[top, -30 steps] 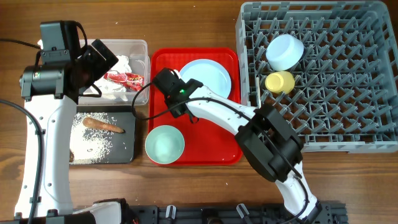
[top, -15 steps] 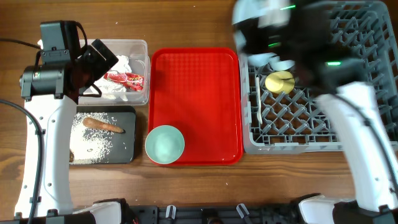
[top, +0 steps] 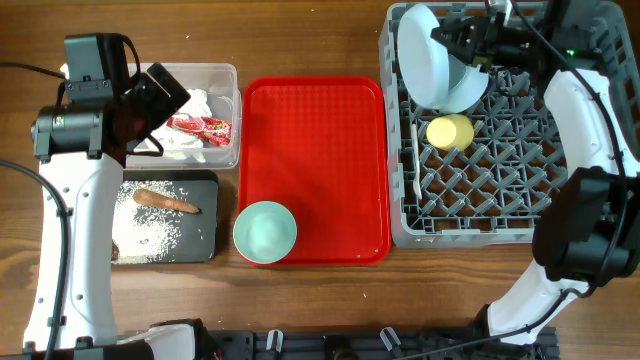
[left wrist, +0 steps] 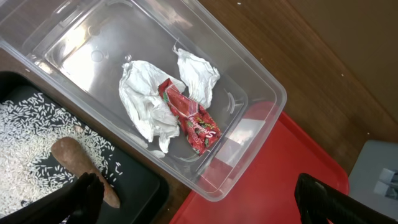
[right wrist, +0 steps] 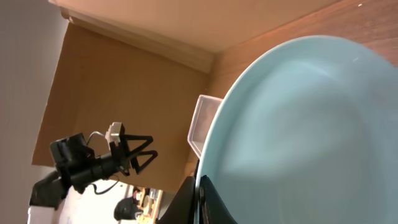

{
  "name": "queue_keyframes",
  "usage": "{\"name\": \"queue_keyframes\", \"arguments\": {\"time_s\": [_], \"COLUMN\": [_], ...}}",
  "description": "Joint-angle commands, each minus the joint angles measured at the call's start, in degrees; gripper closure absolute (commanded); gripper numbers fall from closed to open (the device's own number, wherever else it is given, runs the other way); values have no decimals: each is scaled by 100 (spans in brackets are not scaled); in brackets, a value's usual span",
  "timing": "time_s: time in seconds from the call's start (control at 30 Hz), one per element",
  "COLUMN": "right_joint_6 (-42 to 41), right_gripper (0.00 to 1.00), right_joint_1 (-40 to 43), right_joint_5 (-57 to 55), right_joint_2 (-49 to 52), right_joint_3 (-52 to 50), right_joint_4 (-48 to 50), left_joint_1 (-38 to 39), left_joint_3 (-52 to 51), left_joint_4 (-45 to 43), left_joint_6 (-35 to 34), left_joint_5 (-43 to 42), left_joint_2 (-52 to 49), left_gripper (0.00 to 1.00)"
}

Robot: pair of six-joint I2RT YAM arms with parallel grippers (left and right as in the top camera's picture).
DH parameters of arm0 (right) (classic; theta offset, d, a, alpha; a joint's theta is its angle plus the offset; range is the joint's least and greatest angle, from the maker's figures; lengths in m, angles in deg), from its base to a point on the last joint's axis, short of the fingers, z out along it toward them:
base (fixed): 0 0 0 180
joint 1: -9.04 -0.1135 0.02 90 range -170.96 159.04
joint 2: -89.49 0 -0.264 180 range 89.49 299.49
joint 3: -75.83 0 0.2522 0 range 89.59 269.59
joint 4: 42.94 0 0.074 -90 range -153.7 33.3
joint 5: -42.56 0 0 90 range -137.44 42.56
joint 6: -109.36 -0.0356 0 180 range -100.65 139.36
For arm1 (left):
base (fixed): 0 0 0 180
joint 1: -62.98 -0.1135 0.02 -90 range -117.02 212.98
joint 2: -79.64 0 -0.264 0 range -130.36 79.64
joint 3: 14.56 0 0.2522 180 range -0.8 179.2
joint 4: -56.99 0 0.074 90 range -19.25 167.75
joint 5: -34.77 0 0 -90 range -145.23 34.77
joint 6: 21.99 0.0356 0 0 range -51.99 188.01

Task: Sort waste into correct bins and load items into the dishwasher rack
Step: 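Reach the right gripper to the teal bowl on the red tray and grasp it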

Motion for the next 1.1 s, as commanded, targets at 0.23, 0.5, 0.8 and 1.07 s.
{"name": "queue_keyframes", "arguments": {"time_s": [0.23,0.5,0.8,1.07], "right_joint_6": [-249,1062,2055,647], "right_gripper": [50,34,32,28], "right_joint_1": [-168,507,-3685,-6579], "right_joint_5": [-1705,-3198,-6210,-7827], "right_joint_2": [70,-1117,-3735,-1161], "right_joint_3": [-229,-227,-232,-1034], "right_joint_4": [-273,-1432,-3383,-2872], "left_joint_1": [-26,-26,-26,-26], "left_joint_3": [7,7,7,7], "left_joint_4": [-11,-11,-11,-11], "left_joint_6": [26,28,28,28], "left_joint_5": [92,92,92,92], "left_joint_2": [17,17,17,17], "left_gripper": [0,0,0,0]}}
